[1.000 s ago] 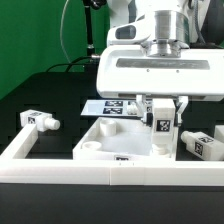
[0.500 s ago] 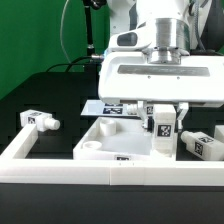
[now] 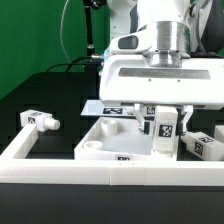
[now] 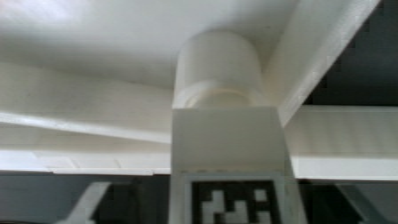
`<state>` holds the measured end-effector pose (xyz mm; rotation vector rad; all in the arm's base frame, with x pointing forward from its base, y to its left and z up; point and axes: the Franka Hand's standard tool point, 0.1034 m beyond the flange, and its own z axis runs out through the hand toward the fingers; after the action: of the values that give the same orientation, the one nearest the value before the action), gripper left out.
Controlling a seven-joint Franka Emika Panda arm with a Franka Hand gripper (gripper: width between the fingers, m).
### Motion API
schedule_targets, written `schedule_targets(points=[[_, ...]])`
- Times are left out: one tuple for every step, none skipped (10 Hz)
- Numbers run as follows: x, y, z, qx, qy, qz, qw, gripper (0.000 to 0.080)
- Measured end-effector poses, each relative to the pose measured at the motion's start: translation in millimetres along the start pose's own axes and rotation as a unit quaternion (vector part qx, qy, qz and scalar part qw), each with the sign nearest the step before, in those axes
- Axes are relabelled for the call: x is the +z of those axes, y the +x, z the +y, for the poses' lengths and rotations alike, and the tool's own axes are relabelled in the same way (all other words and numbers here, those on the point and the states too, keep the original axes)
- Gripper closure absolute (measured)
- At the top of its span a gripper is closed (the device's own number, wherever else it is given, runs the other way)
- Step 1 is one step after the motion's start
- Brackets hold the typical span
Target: Assemble one leg
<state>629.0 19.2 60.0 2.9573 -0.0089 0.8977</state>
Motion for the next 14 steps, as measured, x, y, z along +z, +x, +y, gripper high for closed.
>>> schedule_targets(points=[[-5.7, 5.7, 1.1, 0.000, 0.002, -0.011, 1.000, 0.0217], [-14.3, 15.1, 1.7, 0.000, 0.005, -0.018, 1.000, 0.0217], [-21.3, 23.0, 1.4, 0.002, 0.008, -0.026, 1.000, 0.0161], [-22.3, 27.6, 2.0, 0.004, 0.010, -0.033, 0.999, 0.0153], [-21.6, 28.1, 1.6, 0.004, 0.011, -0.036, 0.999, 0.0153], [-20.9, 26.3, 1.2, 0.004, 0.011, -0.042, 0.999, 0.0153], [-19.6, 22.0, -1.7, 0.005, 0.017, -0.079, 0.997, 0.0151], [-19.0, 22.1, -2.2, 0.005, 0.021, -0.111, 0.994, 0.0151], [-18.4, 20.5, 0.5, 0.008, 0.025, -0.165, 0.986, 0.0151], [-20.4, 25.1, 0.6, 0.009, 0.030, -0.208, 0.978, 0.0151], [-21.1, 24.4, -0.1, 0.009, 0.034, -0.239, 0.970, 0.0151], [-20.8, 22.2, 0.8, 0.009, 0.036, -0.269, 0.962, 0.0151], [-16.8, 20.5, 2.8, 0.010, 0.035, -0.268, 0.963, 0.0151], [-15.1, 17.6, 3.2, 0.010, 0.034, -0.266, 0.963, 0.0151]])
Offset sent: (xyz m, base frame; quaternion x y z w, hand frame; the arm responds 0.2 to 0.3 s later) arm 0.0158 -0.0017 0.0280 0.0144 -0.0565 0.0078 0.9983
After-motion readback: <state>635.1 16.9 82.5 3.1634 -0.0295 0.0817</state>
